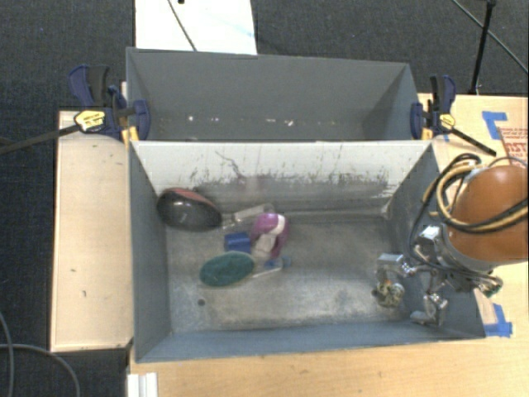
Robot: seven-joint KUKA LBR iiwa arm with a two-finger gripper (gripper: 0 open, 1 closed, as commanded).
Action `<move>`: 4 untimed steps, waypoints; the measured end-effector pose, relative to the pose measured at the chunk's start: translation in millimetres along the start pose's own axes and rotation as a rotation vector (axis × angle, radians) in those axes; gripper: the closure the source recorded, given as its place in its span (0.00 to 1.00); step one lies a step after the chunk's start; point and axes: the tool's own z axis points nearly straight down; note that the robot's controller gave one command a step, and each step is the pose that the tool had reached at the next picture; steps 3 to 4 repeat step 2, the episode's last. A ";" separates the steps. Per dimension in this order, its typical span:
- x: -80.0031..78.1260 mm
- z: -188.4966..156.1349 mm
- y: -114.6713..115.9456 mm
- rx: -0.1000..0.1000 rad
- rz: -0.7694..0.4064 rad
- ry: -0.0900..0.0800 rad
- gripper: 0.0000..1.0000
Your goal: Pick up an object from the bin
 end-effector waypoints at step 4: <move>-38.9 -194.8 -23.6 0.007 0.044 -0.002 1.00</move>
Offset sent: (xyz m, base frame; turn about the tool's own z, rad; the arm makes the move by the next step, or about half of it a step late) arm 0.0000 0.0000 0.0000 0.0000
